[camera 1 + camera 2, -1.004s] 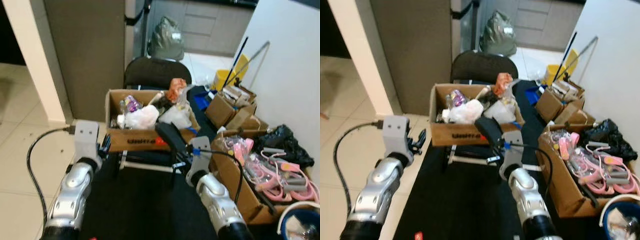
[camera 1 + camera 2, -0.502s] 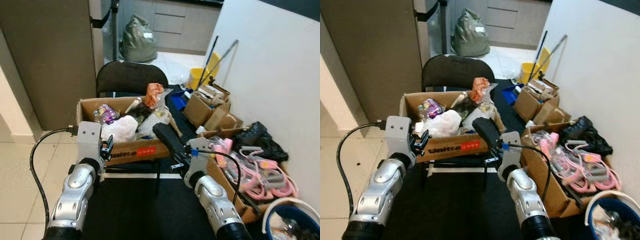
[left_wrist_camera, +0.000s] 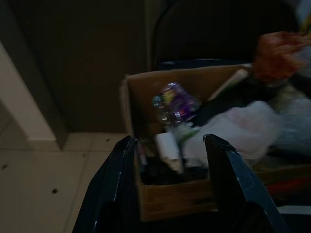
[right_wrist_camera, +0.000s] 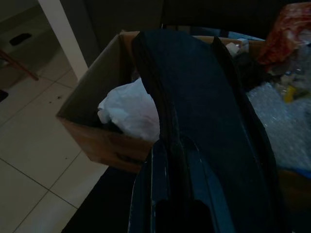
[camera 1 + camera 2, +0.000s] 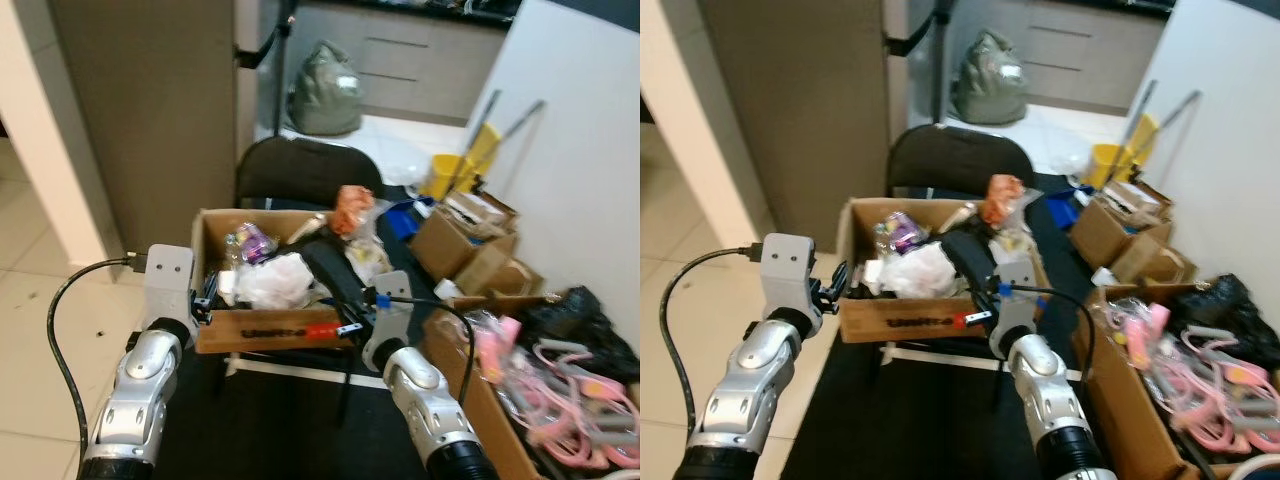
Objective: Picking trash to rubbish bin
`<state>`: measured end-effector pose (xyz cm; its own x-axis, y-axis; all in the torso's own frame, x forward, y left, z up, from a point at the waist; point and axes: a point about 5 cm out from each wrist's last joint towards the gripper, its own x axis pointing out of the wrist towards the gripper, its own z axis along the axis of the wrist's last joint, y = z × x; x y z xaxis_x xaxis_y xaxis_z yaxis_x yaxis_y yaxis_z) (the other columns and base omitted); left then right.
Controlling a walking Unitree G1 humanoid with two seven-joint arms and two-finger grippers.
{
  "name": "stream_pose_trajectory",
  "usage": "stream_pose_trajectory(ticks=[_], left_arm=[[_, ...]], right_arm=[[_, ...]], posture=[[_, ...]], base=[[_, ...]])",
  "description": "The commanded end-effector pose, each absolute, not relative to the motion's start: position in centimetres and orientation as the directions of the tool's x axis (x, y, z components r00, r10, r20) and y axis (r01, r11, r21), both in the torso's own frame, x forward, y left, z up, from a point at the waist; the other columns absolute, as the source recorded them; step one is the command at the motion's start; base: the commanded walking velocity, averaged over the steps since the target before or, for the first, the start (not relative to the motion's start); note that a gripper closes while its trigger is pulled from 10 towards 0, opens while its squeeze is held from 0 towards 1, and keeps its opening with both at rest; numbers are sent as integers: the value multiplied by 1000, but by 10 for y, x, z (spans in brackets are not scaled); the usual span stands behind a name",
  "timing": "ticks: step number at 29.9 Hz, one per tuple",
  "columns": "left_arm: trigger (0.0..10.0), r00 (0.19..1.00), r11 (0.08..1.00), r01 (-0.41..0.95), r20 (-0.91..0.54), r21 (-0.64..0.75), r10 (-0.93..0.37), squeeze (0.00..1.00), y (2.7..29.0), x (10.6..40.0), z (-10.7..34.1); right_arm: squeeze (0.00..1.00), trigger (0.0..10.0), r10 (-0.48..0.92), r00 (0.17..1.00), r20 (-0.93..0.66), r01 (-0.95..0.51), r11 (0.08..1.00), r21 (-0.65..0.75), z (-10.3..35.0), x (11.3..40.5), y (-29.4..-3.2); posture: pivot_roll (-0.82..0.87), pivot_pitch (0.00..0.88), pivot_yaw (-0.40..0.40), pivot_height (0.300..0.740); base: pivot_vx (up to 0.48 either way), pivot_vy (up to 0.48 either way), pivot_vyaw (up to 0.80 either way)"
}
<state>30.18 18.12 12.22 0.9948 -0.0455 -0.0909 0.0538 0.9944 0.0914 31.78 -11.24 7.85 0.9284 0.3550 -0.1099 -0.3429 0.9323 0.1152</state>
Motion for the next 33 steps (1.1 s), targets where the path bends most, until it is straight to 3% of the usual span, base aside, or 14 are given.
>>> stream_pose_trajectory(ticks=[1,28,33], left_arm=[[10000,993,993,75,-102,94,-65,0,176,302,121],[10000,992,990,81,-110,117,-68,0,181,304,124],[10000,972,968,218,-115,125,-204,0,173,302,126]], right_arm=[[0,10000,319,943,-99,-309,945,103,80,319,-125],[0,10000,449,893,-36,-442,889,119,99,333,-94],[0,10000,469,883,-37,-463,880,103,104,339,-86]], posture=[[5,47,-90,740],[21,58,-78,740],[19,60,-75,740]], base=[[326,0,0],[324,0,0],[0,0,0]])
